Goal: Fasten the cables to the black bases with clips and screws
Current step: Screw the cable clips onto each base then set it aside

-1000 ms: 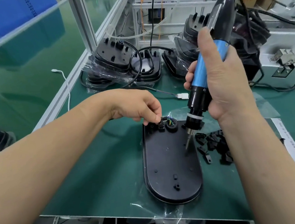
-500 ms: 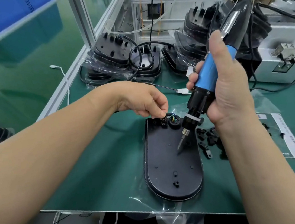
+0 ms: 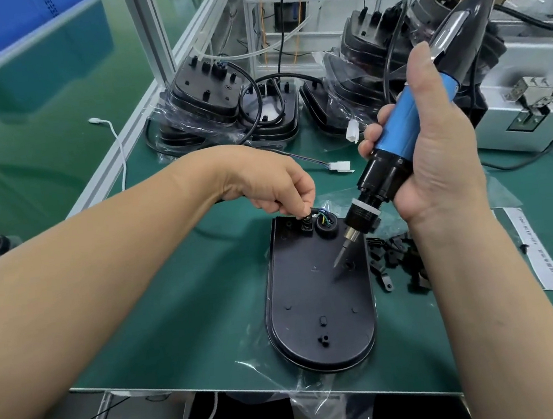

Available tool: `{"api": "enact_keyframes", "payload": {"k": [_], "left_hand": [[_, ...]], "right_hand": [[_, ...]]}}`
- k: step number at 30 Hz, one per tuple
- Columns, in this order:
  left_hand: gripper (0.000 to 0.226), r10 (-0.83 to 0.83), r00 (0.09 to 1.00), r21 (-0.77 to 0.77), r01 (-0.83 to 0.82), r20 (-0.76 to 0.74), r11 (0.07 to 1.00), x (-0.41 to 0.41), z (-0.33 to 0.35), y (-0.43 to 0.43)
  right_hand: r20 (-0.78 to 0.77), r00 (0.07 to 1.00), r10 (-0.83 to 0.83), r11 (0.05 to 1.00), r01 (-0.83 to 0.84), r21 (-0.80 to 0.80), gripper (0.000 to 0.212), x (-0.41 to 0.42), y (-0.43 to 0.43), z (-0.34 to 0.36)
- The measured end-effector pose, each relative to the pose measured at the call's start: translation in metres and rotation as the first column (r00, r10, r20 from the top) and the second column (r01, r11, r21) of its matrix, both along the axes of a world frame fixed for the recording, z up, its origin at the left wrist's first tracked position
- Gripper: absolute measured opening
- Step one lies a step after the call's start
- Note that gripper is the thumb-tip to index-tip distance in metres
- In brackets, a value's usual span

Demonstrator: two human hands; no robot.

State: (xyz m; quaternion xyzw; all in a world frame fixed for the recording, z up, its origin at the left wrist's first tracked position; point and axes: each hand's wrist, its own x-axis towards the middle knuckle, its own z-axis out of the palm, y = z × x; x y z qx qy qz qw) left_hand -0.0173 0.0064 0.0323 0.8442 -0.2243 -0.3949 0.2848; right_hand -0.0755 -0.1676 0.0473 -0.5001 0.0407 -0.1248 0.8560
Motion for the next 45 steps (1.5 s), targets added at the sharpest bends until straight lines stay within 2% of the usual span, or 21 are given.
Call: {"api": "enact_keyframes", "payload": {"k": [5,13,18,26,30,33,36,45], "left_hand": [[0.017,0.029,0.999,-0.021,-0.028,0.017,0.999,-0.002,-0.001,0.0],[0.012,0.069,0.997,-0.087,-0.066,0.033,0.994,-0.006,-0.004,0.006],[0.008,0.086,0.994,-0.101,-0.08,0.061,0.992,-0.007,-0.006,0.008],[0.006,0.114,0.992,-0.081,-0.109,0.056,0.991,-0.006,-0.006,0.007],[0.017,0.137,0.99,-0.07,-0.134,0.042,0.989,-0.005,-0.005,0.002],[0.002,0.134,0.991,-0.072,-0.132,0.021,0.989,-0.004,-0.002,-0.001],[0.019,0.113,0.994,-0.057,-0.112,0.008,0.992,-0.002,-0.002,-0.001],[0.016,0.102,0.994,-0.021,-0.103,-0.029,0.994,0.001,0.0,-0.003]], "right_hand": [[0.025,0.999,-0.029,1.0,0.029,0.006,0.039,0.001,0.005,0.001],[0.253,0.961,-0.112,0.988,0.135,-0.075,0.033,0.014,0.025,0.017],[0.328,0.938,-0.117,0.981,0.16,-0.106,0.029,0.015,0.035,0.017],[0.379,0.921,-0.09,0.984,0.141,-0.109,0.028,0.014,0.039,0.018],[0.376,0.924,-0.069,0.982,0.129,-0.139,0.028,0.012,0.043,0.012],[0.415,0.908,-0.061,0.981,0.13,-0.141,0.031,0.01,0.042,0.016],[0.436,0.897,-0.068,0.981,0.14,-0.134,0.035,0.01,0.039,0.02],[0.464,0.884,-0.055,0.974,0.149,-0.169,0.035,0.009,0.037,0.019]]}}
